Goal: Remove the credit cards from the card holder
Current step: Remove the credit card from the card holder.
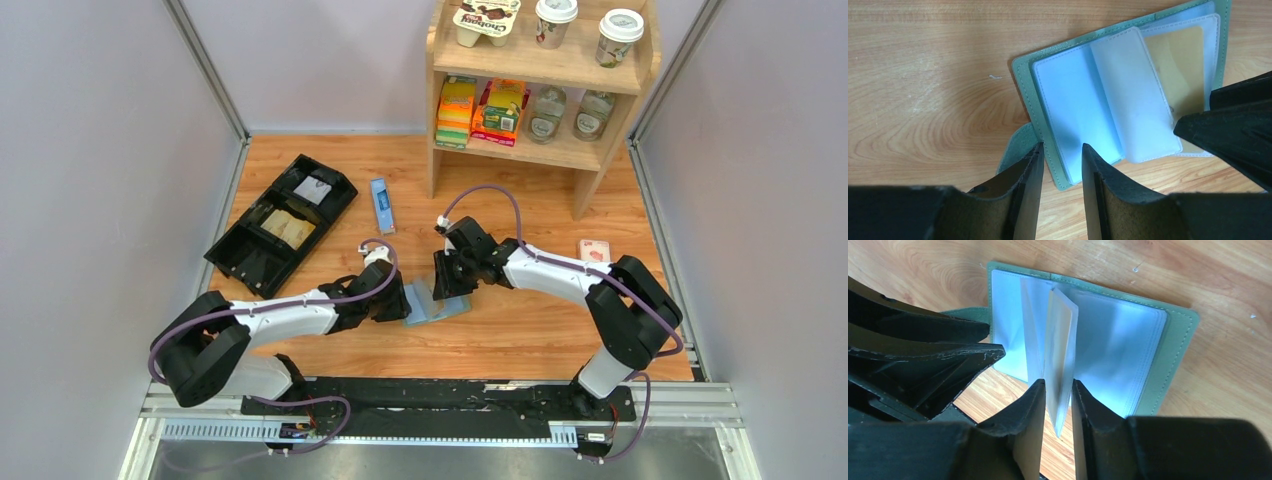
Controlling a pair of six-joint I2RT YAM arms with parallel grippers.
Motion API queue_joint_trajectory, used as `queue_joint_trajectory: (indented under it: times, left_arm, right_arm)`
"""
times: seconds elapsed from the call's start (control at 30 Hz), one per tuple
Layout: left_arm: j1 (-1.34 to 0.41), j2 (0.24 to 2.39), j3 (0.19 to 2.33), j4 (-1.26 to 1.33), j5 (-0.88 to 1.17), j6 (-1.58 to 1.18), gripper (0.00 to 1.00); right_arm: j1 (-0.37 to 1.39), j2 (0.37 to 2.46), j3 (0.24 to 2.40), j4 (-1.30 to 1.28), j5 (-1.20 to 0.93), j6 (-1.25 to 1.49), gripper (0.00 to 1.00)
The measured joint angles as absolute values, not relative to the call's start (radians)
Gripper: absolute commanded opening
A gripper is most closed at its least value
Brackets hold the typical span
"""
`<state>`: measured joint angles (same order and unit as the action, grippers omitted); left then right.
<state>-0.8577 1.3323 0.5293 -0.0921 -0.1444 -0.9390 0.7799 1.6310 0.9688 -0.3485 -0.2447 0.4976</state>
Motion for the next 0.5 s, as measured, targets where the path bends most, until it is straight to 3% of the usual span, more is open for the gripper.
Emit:
queue_joint_trajectory:
  times: [0.23,0.5]
  left_arm:
    - [-0.859,1.312,0.516,-0.097,-0.147,-0.941,0.42]
    - [-0.863,1.278,0.502,-0.113,-0.159,-0.941,0.43]
  right_arm:
    - [0.780,1.633,0.965,-0.352,-0.217,0.480,0.20]
    - [0.778,1.633,0.963,-0.350,-0.237,0.470,0.43]
